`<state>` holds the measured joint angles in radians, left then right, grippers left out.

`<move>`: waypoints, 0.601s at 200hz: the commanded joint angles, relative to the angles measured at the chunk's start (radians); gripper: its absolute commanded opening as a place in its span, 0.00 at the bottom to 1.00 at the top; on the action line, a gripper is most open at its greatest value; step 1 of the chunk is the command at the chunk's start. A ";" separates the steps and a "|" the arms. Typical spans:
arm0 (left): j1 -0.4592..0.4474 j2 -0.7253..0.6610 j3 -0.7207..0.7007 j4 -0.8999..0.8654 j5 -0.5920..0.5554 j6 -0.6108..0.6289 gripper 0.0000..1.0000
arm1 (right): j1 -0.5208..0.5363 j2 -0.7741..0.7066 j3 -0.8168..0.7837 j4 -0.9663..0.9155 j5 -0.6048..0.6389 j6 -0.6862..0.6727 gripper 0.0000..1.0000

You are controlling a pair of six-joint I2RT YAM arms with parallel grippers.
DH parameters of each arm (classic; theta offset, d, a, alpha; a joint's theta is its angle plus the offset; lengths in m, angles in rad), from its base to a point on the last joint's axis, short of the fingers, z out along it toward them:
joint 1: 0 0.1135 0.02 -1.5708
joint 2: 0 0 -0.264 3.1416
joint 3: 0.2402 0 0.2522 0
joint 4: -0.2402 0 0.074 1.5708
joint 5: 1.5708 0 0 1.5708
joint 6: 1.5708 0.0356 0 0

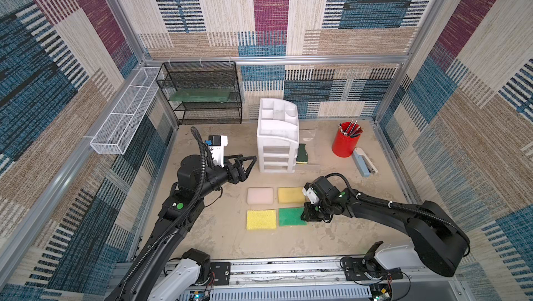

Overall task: Take the sponge out of the drawer
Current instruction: Place the sponge at the center of the board.

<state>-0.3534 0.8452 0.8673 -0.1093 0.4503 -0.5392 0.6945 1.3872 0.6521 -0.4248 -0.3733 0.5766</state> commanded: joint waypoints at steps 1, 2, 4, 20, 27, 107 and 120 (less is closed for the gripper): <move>0.001 -0.002 0.001 0.007 -0.001 0.032 0.80 | 0.000 0.001 0.015 -0.024 0.024 -0.026 0.12; 0.001 -0.002 0.001 0.007 -0.001 0.032 0.80 | 0.001 0.001 0.015 -0.024 0.023 -0.027 0.12; 0.001 -0.001 0.001 0.008 -0.001 0.032 0.79 | 0.001 0.003 0.016 -0.025 0.021 -0.029 0.12; 0.001 -0.002 0.001 0.007 -0.002 0.032 0.80 | 0.001 0.016 0.021 -0.031 0.015 -0.042 0.11; 0.001 -0.001 0.001 0.007 -0.002 0.033 0.79 | 0.001 0.021 0.018 -0.027 0.001 -0.048 0.11; 0.001 0.001 -0.001 0.010 -0.006 0.032 0.80 | 0.003 0.047 0.027 -0.089 -0.003 -0.105 0.07; 0.001 0.002 0.001 0.007 -0.004 0.031 0.80 | 0.002 0.051 0.029 -0.097 0.002 -0.110 0.07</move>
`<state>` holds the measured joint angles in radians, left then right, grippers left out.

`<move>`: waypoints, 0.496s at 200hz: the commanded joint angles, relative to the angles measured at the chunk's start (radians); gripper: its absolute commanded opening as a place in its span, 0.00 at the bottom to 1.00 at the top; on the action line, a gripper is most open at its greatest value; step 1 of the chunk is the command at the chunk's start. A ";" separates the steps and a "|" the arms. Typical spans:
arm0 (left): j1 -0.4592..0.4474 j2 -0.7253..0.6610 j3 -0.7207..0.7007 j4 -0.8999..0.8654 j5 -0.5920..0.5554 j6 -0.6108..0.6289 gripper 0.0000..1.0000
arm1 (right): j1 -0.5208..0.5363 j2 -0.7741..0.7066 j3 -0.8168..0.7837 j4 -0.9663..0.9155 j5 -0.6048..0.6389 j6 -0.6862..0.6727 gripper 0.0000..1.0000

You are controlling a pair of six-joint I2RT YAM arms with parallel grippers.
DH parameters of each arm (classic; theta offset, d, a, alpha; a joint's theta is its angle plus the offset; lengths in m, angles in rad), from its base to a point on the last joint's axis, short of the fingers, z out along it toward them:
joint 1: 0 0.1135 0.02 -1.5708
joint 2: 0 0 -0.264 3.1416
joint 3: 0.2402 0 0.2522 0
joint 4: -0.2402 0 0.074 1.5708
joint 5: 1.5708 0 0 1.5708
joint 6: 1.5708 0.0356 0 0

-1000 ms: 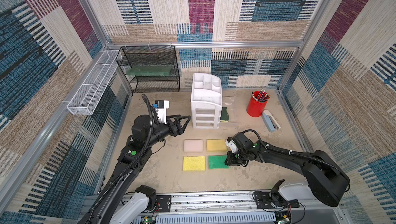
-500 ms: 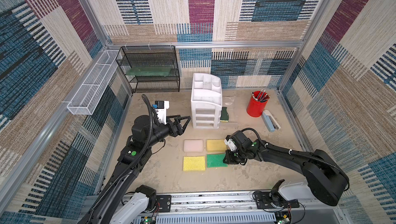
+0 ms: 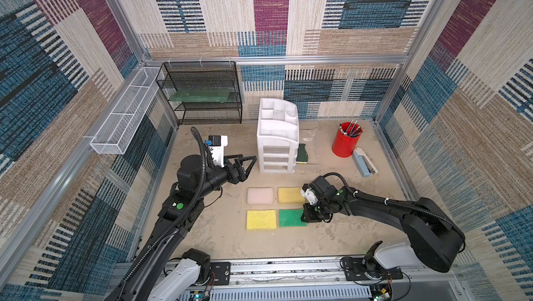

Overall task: Take the sponge out of the drawer
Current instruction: Place the sponge at the center of the board.

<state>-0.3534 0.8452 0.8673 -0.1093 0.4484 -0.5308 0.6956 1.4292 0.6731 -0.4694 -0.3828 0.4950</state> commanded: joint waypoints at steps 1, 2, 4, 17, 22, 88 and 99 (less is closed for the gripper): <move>0.001 0.002 0.001 0.007 -0.002 0.022 0.79 | 0.001 0.009 0.008 -0.052 0.012 -0.029 0.07; 0.001 0.002 0.002 0.007 -0.002 0.022 0.80 | 0.001 0.009 0.008 -0.052 0.012 -0.030 0.07; 0.001 0.001 0.001 0.007 -0.002 0.022 0.80 | 0.002 0.010 0.008 -0.052 0.012 -0.030 0.07; 0.000 0.002 0.001 0.006 -0.002 0.022 0.80 | 0.001 0.010 0.009 -0.053 0.014 -0.029 0.07; 0.001 0.001 0.001 0.007 -0.002 0.022 0.80 | 0.002 0.009 0.009 -0.053 0.013 -0.027 0.08; 0.000 0.006 -0.002 0.011 -0.006 0.019 0.80 | -0.001 -0.002 0.014 -0.064 0.028 -0.020 0.24; 0.001 0.006 -0.002 0.012 -0.006 0.020 0.80 | -0.002 -0.003 0.017 -0.065 0.030 -0.022 0.29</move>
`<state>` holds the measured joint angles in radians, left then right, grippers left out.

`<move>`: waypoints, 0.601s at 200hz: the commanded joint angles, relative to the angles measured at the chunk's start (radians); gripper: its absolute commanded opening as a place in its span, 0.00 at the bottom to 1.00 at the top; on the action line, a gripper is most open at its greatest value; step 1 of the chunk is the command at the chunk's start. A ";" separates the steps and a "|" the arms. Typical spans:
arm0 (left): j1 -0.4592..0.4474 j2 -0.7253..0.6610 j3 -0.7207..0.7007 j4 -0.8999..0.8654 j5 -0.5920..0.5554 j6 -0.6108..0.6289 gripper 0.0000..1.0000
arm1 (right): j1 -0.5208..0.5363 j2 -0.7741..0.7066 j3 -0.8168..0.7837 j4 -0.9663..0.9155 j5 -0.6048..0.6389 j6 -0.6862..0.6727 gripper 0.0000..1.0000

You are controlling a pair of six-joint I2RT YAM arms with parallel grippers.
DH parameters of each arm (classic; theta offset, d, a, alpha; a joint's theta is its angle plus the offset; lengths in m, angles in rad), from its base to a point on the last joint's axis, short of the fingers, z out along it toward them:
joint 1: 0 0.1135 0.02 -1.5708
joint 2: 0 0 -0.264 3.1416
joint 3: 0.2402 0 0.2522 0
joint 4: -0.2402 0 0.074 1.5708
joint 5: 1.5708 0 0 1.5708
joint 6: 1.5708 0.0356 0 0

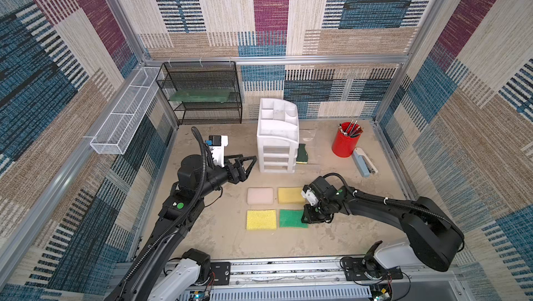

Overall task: Take the sponge out of the drawer
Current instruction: Place the sponge at the center of the board.

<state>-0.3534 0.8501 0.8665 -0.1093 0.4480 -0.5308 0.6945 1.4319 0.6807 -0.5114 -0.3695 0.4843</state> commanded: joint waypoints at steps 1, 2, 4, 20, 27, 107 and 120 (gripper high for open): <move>0.001 0.000 -0.001 0.012 -0.007 0.020 0.80 | -0.001 -0.005 0.009 -0.023 0.018 -0.011 0.29; 0.001 0.000 -0.001 0.012 -0.007 0.020 0.80 | -0.001 -0.005 0.010 -0.023 0.017 -0.011 0.29; 0.001 0.000 0.000 0.011 -0.007 0.020 0.80 | -0.001 -0.005 0.010 -0.023 0.018 -0.012 0.30; 0.001 0.000 0.000 0.012 -0.006 0.020 0.80 | -0.004 -0.005 0.015 -0.027 0.018 -0.015 0.32; 0.000 0.000 -0.001 0.011 -0.006 0.020 0.80 | -0.005 -0.005 0.018 -0.031 0.022 -0.016 0.32; 0.001 0.010 0.001 0.014 -0.005 0.022 0.80 | -0.012 -0.023 0.029 -0.057 0.043 -0.016 0.45; 0.001 0.010 0.002 0.013 -0.005 0.022 0.80 | -0.015 -0.032 0.036 -0.063 0.050 -0.016 0.46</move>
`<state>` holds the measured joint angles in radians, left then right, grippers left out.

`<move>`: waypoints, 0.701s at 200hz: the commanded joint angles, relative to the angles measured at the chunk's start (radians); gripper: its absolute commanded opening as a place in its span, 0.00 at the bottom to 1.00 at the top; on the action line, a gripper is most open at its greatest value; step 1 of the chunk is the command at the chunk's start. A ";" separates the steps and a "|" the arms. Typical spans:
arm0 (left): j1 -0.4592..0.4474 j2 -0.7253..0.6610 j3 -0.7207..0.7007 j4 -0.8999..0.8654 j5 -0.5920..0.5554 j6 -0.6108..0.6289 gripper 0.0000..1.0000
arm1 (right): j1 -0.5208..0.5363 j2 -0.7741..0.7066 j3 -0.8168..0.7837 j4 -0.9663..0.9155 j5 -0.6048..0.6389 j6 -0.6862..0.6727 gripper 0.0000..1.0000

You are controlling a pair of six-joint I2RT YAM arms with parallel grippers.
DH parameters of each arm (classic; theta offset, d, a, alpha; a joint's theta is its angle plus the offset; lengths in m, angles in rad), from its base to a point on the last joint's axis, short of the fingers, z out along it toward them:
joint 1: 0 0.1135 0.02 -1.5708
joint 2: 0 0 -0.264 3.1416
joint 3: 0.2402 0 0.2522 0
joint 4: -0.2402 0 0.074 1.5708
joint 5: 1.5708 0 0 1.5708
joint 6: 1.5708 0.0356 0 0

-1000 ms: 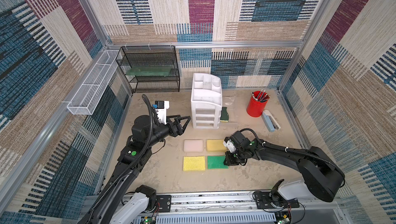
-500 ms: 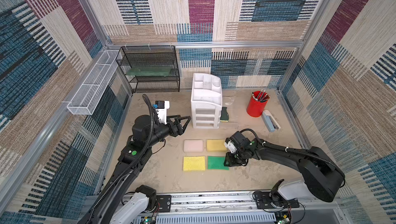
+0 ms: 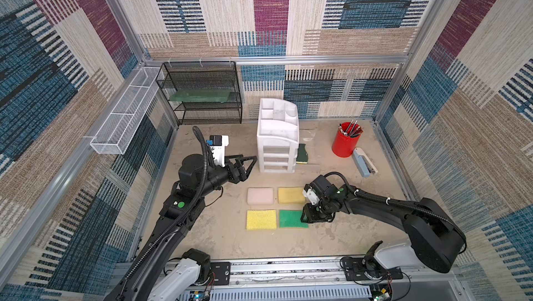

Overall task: Take the sponge out of the drawer
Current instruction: Place the sponge at the center of the board.

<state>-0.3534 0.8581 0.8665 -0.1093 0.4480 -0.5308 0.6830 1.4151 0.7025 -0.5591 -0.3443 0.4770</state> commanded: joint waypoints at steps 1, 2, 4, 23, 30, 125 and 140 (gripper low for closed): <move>0.001 0.001 0.002 0.014 -0.005 0.022 0.80 | -0.003 -0.016 0.015 -0.016 0.026 -0.009 0.46; 0.001 0.002 0.002 0.014 -0.005 0.022 0.80 | -0.002 -0.017 0.015 -0.018 0.026 -0.009 0.46; 0.001 0.001 0.002 0.014 -0.005 0.022 0.80 | -0.004 -0.017 0.016 -0.019 0.026 -0.009 0.46; 0.001 0.005 0.003 0.014 -0.008 0.024 0.80 | -0.006 -0.035 0.037 -0.034 0.041 -0.012 0.50; 0.001 0.005 0.005 0.013 -0.008 0.025 0.80 | -0.008 -0.045 0.049 -0.043 0.054 -0.015 0.52; 0.002 0.109 0.109 -0.017 -0.043 0.085 0.80 | -0.234 -0.186 0.240 0.055 0.336 -0.041 0.69; 0.002 0.130 0.128 -0.019 -0.057 0.100 0.80 | -0.271 -0.157 0.250 0.088 0.348 -0.039 0.69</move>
<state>-0.3527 0.9649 0.9657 -0.1261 0.4213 -0.5053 0.4507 1.2304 0.9367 -0.5529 -0.0677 0.4442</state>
